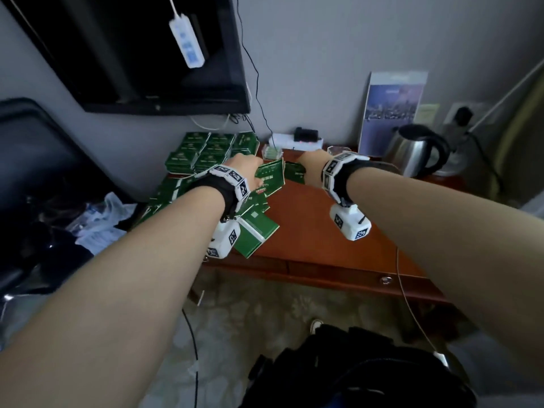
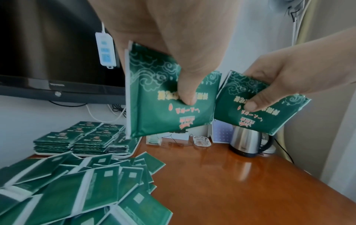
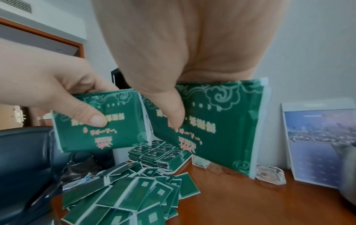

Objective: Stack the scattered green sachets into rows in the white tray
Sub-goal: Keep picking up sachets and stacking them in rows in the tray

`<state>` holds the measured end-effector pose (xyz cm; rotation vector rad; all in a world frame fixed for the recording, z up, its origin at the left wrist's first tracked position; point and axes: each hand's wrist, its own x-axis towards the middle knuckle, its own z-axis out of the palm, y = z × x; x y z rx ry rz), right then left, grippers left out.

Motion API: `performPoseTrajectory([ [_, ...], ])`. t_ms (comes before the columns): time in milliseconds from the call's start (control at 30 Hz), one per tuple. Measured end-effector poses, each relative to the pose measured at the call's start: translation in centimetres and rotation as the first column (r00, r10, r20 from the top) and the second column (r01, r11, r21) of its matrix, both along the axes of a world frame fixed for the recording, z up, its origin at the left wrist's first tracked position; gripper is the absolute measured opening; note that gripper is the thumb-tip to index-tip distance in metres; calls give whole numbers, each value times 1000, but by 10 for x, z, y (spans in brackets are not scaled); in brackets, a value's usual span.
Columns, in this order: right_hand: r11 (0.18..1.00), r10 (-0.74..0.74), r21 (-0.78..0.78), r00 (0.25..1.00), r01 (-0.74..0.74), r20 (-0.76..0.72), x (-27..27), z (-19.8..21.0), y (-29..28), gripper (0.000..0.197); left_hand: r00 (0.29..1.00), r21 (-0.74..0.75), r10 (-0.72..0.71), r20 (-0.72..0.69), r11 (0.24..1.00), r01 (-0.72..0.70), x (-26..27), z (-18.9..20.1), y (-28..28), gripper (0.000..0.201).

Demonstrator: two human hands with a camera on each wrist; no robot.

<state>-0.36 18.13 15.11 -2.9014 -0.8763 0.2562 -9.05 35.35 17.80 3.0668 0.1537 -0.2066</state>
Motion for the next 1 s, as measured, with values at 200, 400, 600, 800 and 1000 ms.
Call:
performPoseTrajectory([
  [200,988,14,-152,997,-24,-70,0,5,45,22,997,-28,69,-20,997,-69,-8,3,40,57],
  [400,961,59,-268,997,-72,-57,30,0,94,33,993,-14,111,-30,994,-112,16,-4,93,58],
  [600,968,80,-229,993,-99,-90,87,-19,164,29,990,34,111,-89,993,-109,66,-15,159,58],
  [800,991,98,-84,990,-107,-100,134,-40,237,22,978,72,126,-167,991,-116,111,-31,235,55],
  [1000,993,106,-40,987,-111,-123,158,-58,287,27,971,45,123,-206,992,-117,131,-54,295,47],
])
